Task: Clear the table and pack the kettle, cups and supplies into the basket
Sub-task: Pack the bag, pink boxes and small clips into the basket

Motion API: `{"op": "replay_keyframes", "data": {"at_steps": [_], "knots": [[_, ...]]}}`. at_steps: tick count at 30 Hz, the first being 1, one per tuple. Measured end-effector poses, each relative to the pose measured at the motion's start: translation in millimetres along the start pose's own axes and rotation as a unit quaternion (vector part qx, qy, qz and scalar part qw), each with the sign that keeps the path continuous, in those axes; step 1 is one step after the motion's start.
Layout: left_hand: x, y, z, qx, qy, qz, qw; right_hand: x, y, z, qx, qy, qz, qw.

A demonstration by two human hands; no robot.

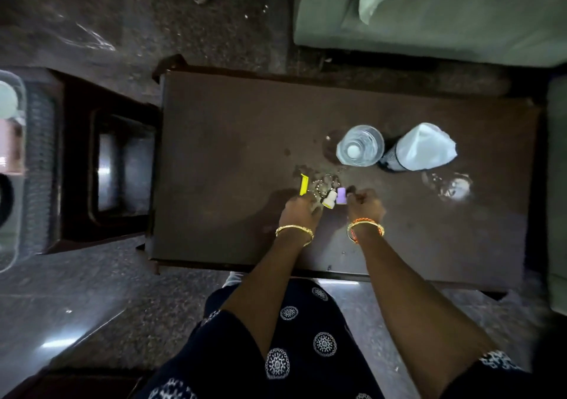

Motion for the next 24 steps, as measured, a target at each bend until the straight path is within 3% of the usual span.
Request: {"op": "replay_keyframes", "data": {"at_steps": [6, 11, 16, 20, 24], "knots": [[-30.4, 44.8, 17.7, -0.045, -0.019, 0.028, 0.998, -24.7, 25.7, -1.0, 0.032, -0.078, -0.131, 0.988], [-39.5, 52.1, 1.0, -0.005, -0.100, 0.007, 0.995, -19.6, 29.1, 10.1, -0.098, 0.000, -0.207, 0.973], [-21.0, 43.6, -12.2, 0.168, -0.169, 0.010, 0.971, 1.2, 21.5, 6.6, -0.269, 0.076, -0.294, 0.914], [-5.3, 15.6, -28.0, 0.255, -0.190, 0.029, 0.948, 25.2, 20.8, 1.0, -0.307, 0.113, -0.330, 0.885], [12.4, -36.4, -43.0, 0.313, -0.149, 0.106, 0.932, 58.3, 23.9, -20.9, -0.307, 0.101, -0.342, 0.882]]}}
Point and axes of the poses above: each hand's wrist, its own x-axis away from the middle knuckle, its own y-axis out of the palm, z = x × y, the point moved 6 cm from there along -x, towards the middle knuckle, and after that the axes turned 15 degrees about x, right-handed, at the moved point
